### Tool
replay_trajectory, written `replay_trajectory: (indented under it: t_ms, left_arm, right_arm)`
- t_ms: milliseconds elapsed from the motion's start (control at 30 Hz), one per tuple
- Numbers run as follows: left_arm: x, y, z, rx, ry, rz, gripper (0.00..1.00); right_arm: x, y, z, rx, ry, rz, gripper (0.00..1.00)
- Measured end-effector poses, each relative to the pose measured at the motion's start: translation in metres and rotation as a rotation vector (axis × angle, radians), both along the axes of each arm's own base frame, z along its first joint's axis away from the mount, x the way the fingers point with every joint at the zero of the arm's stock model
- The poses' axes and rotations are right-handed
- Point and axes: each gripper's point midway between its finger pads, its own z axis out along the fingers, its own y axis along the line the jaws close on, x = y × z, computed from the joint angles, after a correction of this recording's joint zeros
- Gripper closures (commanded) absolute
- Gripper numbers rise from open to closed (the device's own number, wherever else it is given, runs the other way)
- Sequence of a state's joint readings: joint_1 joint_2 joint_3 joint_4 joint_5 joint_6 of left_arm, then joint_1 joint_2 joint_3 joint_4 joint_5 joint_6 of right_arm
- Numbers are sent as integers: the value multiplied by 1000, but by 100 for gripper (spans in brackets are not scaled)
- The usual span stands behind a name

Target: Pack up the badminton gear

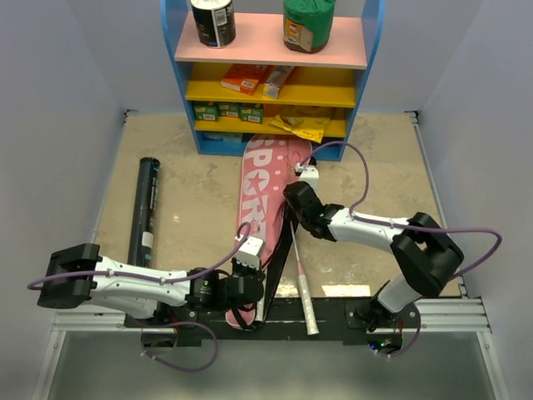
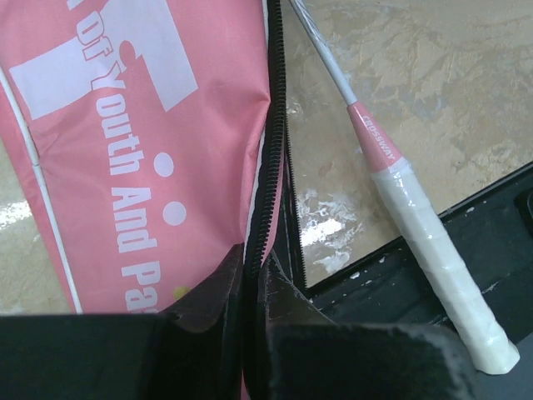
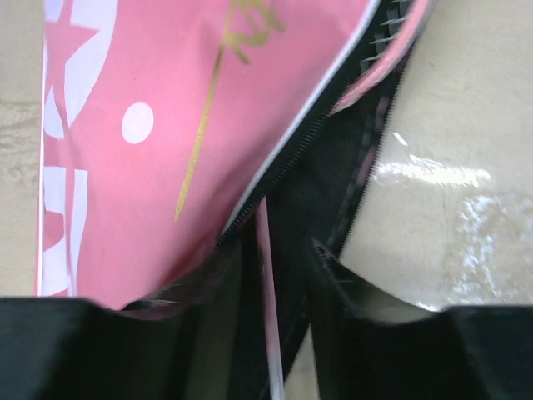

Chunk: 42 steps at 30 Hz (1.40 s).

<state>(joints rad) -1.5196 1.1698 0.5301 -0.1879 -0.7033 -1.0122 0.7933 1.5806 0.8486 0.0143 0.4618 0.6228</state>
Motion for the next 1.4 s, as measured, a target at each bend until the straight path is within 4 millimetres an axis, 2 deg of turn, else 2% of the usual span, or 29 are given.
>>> replay_trajectory:
  t_ms: [67,200,300,400,533,700,767,900,1067,1167,1200,1267,1300,1333,1400]
  left_arm:
    - [-2,-3,0,3,2,-4,100]
    - [-2,-5,-3,13,9,2,100]
    - [-2,-6,-3,22,9,4,100]
    - [-1,-9,-2,27,5,6,100]
    - [-1,-13,1,29,2,9,100]
    - [-1,-16,4,19,3,9,100]
    - [-1,-17,5,16,5,9,100]
    - [-1,-18,5,9,6,9,100]
    - [-1,-18,5,9,6,9,100]
    - [-1,-18,5,10,6,8,100]
    - [-1,-18,5,9,6,8,100]
    - [-1,-18,5,8,6,7,100]
    - [-1,-19,5,8,7,6,100]
    - [-1,-19,5,8,7,5,100]
    - [-2,-19,6,5,8,4,100]
  right_arm:
    - [-5,-8,9,11,-13,-5,46]
    - [-16,-12,38,70,-37,22,42]
    - [-36,-14,55,95,-24,67,42]
    - [-62,-17,57,89,23,121,42]
    - [-102,-25,44,49,128,195,43]
    - [-162,-22,10,17,309,339,46]
    - [-180,-22,2,15,362,369,47]
    - [-200,-31,-15,19,438,373,48]
    - [-214,-39,-33,19,500,355,50]
    - [-216,-37,-39,30,516,351,63]
    - [-217,-35,-40,39,524,352,75]
    - [-216,-30,-43,48,527,353,86]
    - [-215,-27,-44,60,533,344,96]
    - [-214,-24,-45,71,533,337,100]
    - [-210,-18,-44,95,523,324,100]
